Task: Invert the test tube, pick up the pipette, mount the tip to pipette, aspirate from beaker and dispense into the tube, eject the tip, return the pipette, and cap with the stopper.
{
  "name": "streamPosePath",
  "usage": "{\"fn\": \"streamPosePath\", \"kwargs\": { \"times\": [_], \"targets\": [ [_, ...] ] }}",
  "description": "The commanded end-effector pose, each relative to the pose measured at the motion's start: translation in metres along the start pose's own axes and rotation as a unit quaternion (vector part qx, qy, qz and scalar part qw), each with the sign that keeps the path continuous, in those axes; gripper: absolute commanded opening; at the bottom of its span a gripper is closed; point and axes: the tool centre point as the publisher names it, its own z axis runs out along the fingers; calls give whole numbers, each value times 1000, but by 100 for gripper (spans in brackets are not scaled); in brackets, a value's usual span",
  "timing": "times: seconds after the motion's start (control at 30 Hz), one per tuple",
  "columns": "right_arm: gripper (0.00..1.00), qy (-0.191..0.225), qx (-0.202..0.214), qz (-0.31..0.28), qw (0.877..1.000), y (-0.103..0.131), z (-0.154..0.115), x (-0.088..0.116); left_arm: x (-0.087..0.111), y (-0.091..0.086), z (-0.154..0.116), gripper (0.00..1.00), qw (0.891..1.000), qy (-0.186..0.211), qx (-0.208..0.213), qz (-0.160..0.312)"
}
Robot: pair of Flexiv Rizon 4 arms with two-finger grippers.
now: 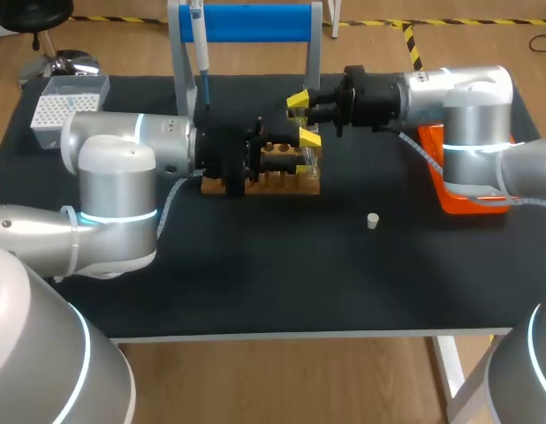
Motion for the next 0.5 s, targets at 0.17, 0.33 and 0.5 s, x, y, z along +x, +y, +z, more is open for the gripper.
{"fn": "streamPosePath", "kwargs": {
  "times": [0.17, 0.33, 0.5],
  "targets": [
    [0, -1, 1, 0, 1000, 0, -1, 0, 0, 1, -1, 31, 1000, 1, 1, 0],
    [0, -1, 1, 0, 1000, 0, -1, 0, 0, 1, -3, 0, 1000, -2, -2, -3],
    [100, -1, 1, 0, 1000, 0, -1, 0, 0, 2, -4, 0, 1000, -4, -1, -6]
  ]
}}
